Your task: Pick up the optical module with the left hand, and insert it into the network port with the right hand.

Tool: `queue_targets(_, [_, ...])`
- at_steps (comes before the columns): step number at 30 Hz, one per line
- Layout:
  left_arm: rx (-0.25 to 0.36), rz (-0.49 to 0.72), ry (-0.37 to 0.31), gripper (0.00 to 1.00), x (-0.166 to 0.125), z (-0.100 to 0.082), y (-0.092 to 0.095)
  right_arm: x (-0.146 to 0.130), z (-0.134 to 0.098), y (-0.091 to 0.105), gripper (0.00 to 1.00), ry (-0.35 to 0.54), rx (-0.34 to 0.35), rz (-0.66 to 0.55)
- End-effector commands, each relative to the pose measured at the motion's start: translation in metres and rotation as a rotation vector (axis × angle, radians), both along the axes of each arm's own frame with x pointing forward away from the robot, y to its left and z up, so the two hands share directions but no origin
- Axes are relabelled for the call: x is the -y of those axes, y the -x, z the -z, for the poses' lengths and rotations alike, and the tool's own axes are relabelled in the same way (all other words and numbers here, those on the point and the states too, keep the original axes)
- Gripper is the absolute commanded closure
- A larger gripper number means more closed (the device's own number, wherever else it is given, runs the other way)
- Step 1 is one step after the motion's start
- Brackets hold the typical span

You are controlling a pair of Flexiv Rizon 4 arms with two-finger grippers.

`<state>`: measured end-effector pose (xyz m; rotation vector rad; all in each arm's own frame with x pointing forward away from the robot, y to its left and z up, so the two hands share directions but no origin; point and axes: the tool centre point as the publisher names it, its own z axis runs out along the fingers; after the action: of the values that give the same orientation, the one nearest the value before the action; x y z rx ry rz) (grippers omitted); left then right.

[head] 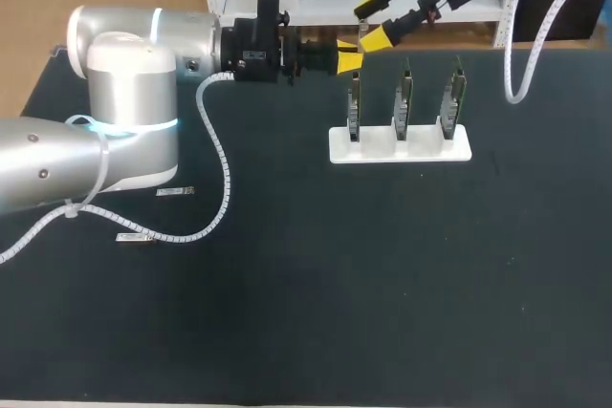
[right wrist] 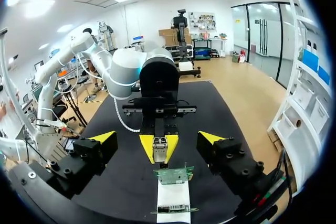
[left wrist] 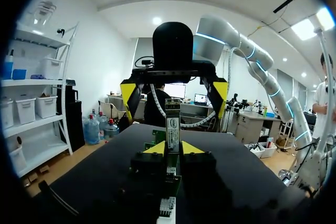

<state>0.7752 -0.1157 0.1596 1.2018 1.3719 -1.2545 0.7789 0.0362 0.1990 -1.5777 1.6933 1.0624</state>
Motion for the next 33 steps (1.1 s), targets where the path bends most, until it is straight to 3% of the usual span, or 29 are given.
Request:
queue_targets(1, [-0.001,0.003,-0.001,1.00,0.0005,0.0002,-0.0019,-0.0006,0.0019,-0.0012,0.00,-0.001,-0.007,0.003])
queue_targets(2, [-0.001,0.003,-0.001,1.00,0.0005,0.0002,-0.0019,-0.0005,0.0020,-0.0011,0.00,-0.001,-0.008,0.005])
queue_targets(3, [-0.001,0.003,-0.001,1.00,0.0005,0.0002,-0.0019,-0.0005,0.0021,-0.0011,0.23,-0.002,-0.008,0.006])
queue_targets(4, [-0.001,0.003,-0.001,1.00,0.0005,0.0002,-0.0019,-0.0003,0.0023,-0.0011,1.00,-0.003,-0.008,0.009])
queue_targets(28, [-0.001,0.003,-0.001,1.00,0.0005,0.0002,-0.0019,0.0067,0.0051,0.0020,1.00,-0.008,-0.018,0.050])
queue_targets(29, [-0.001,0.003,-0.001,0.64,0.0005,0.0002,-0.0019,0.0069,0.0050,0.0021,1.00,-0.008,-0.018,0.050])
queue_targets(30, [-0.001,0.003,-0.001,0.00,0.0005,0.0002,-0.0019,0.0070,0.0050,0.0022,1.00,-0.008,-0.018,0.050])
queue_targets(33, [-0.001,0.003,-0.001,0.00,0.0005,0.0002,-0.0019,0.0081,0.0047,0.0021,1.00,-0.005,-0.017,0.054])
